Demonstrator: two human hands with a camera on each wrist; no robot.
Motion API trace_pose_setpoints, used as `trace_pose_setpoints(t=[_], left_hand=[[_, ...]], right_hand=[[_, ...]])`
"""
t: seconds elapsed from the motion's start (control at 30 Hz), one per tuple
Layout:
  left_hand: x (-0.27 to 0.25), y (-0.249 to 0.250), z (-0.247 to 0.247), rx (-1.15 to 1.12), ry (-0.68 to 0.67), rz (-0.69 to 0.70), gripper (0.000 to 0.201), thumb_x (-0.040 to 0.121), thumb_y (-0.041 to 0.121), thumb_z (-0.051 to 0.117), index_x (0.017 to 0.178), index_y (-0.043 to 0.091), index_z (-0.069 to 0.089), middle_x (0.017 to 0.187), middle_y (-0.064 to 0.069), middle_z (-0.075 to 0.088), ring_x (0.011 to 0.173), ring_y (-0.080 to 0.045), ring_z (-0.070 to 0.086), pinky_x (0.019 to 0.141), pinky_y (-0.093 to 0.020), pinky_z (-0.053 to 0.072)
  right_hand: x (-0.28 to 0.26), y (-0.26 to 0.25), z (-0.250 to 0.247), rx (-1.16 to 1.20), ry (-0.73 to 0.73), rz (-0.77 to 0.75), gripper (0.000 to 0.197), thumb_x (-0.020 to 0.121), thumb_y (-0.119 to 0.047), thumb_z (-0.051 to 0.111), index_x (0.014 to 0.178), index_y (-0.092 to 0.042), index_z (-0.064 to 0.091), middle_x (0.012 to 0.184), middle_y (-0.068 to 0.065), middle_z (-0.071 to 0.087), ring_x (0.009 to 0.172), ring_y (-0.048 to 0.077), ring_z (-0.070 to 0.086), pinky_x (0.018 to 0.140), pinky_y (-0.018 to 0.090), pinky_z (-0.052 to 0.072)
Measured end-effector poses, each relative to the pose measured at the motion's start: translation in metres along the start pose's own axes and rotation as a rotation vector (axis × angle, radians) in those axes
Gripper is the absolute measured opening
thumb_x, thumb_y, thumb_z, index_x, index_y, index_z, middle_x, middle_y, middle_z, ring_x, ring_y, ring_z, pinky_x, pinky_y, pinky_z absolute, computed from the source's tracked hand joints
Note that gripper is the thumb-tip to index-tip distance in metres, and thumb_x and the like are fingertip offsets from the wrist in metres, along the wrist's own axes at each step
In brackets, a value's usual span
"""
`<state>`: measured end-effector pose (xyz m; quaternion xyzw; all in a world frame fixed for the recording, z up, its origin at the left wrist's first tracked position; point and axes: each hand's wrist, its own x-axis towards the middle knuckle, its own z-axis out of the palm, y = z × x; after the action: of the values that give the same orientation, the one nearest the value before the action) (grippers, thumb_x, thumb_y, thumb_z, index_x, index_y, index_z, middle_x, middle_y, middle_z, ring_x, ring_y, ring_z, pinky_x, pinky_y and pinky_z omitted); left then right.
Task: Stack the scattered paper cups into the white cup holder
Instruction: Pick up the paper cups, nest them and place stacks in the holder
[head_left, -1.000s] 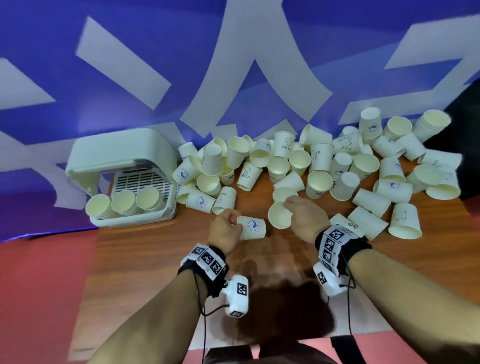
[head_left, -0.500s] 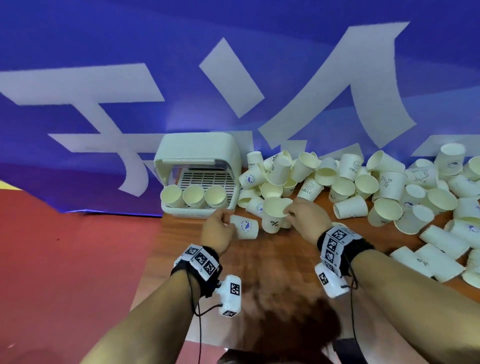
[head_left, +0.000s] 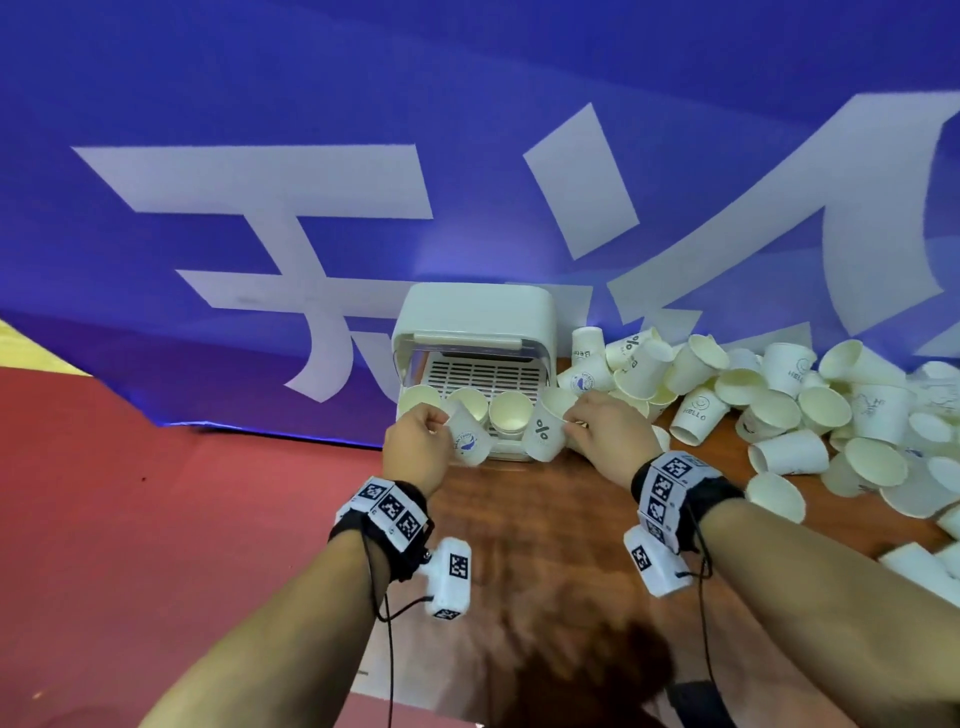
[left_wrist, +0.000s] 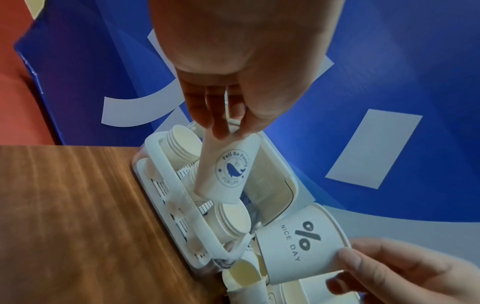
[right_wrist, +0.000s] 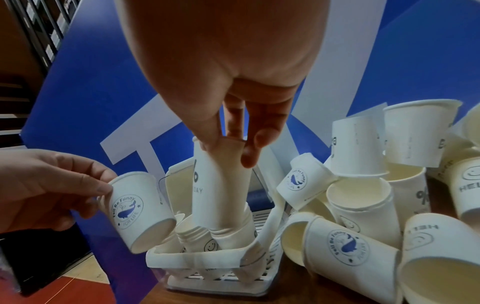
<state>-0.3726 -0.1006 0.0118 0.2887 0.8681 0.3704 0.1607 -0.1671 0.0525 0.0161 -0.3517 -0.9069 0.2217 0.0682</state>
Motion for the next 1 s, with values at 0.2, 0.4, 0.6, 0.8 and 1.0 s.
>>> trace_pose_setpoints(t=[0.2, 0.4, 0.6, 0.8, 1.0], left_hand=[[0.03, -0.005, -0.006, -0.036, -0.013, 0.065, 0.008, 0.081, 0.01, 0.06, 0.083, 0.016, 0.065, 0.078, 0.002, 0.068, 0.076, -0.016, 0.061, 0.068, -0.027, 0.046], [0.057, -0.008, 0.012, 0.026, -0.056, 0.189, 0.009, 0.084, 0.009, 0.064, 0.078, 0.016, 0.064, 0.077, 0.003, 0.064, 0.071, -0.014, 0.059, 0.067, -0.027, 0.046], [0.073, -0.024, 0.031, 0.103, -0.138, 0.25, 0.012, 0.084, 0.009, 0.065, 0.077, 0.018, 0.062, 0.077, 0.005, 0.058, 0.068, -0.01, 0.052, 0.062, -0.022, 0.035], [0.08, -0.04, 0.05, 0.167, -0.221, 0.244, 0.005, 0.085, 0.011, 0.066, 0.082, 0.014, 0.067, 0.082, 0.002, 0.06, 0.073, -0.014, 0.054, 0.066, -0.024, 0.038], [0.085, -0.052, 0.063, 0.205, -0.291, 0.202, 0.007, 0.085, 0.015, 0.065, 0.08, 0.014, 0.069, 0.083, -0.004, 0.068, 0.076, -0.022, 0.061, 0.064, -0.025, 0.036]], right_hand=[[0.025, -0.018, 0.006, 0.021, 0.047, -0.032, 0.017, 0.093, -0.026, 0.058, 0.099, -0.018, 0.071, 0.098, 0.002, 0.066, 0.092, 0.023, 0.06, 0.078, 0.039, 0.05], [0.046, -0.02, 0.02, 0.028, 0.069, -0.038, 0.017, 0.093, -0.028, 0.059, 0.099, -0.017, 0.071, 0.097, 0.002, 0.065, 0.094, 0.023, 0.059, 0.079, 0.041, 0.05], [0.064, -0.011, 0.035, 0.038, -0.002, -0.118, 0.02, 0.095, -0.028, 0.057, 0.091, -0.016, 0.072, 0.092, -0.001, 0.062, 0.091, 0.019, 0.056, 0.075, 0.04, 0.05], [0.078, -0.002, 0.054, -0.037, -0.125, -0.123, 0.025, 0.096, -0.031, 0.052, 0.096, -0.017, 0.073, 0.095, -0.001, 0.063, 0.095, 0.021, 0.055, 0.078, 0.042, 0.049], [0.084, 0.002, 0.078, -0.112, -0.191, -0.131, 0.026, 0.098, -0.029, 0.05, 0.103, -0.019, 0.074, 0.101, 0.0, 0.067, 0.098, 0.026, 0.052, 0.078, 0.04, 0.047]])
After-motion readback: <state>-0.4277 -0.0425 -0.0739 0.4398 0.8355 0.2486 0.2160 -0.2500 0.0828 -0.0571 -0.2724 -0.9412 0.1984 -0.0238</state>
